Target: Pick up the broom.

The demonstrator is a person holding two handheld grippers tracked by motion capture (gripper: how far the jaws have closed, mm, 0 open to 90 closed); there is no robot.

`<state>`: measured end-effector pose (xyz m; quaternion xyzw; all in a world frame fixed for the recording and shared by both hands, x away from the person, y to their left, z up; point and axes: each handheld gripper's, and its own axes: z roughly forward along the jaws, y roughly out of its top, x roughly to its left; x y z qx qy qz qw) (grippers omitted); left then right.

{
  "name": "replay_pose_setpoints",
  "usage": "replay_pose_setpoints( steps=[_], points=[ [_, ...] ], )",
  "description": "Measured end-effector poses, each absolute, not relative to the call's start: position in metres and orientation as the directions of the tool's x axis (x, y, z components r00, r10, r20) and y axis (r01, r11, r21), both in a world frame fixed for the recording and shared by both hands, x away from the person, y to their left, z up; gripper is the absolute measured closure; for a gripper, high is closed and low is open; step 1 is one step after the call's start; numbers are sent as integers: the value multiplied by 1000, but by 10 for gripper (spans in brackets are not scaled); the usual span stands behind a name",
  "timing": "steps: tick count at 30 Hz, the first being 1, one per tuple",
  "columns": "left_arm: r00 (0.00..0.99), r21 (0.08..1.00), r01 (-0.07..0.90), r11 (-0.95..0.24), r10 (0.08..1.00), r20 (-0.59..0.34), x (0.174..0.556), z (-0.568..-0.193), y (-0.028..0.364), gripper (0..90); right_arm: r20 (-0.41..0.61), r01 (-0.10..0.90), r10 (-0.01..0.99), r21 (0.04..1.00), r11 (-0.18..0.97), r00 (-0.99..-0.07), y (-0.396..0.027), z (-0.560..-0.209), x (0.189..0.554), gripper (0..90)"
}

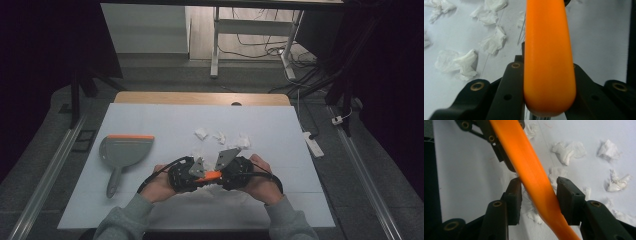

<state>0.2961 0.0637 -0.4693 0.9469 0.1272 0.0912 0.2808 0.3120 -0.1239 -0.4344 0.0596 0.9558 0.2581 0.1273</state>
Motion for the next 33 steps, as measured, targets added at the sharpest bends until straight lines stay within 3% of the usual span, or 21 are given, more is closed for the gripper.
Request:
replay_pose_setpoints(
  steps=[10, 15, 19, 23, 28, 33],
  points=[
    [949, 597, 180, -782, 298, 105, 299, -467, 72, 750, -255, -65, 61, 457, 887, -965, -124, -438, 306, 691],
    [937, 643, 186, -743, 332, 113, 300, -463, 80, 652, -264, -67, 75, 492, 868, -962, -125, -435, 305, 708],
    [910, 680, 204, -704, 393, 134, 299, -459, 85, 467, -252, -38, 108, 513, 858, -962, -129, -433, 308, 709],
    [874, 726, 229, -648, 466, 140, 297, -453, 96, 344, -241, -1, 159, 553, 833, -958, -136, -430, 314, 709],
    [818, 768, 280, -576, 562, 123, 295, -448, 112, 282, -213, 56, 228, 601, 797, -950, -147, -427, 321, 709],
    [761, 794, 339, -505, 643, 84, 292, -449, 134, 279, -166, 111, 291, 665, 739, -942, -160, -425, 331, 709]
  ],
)
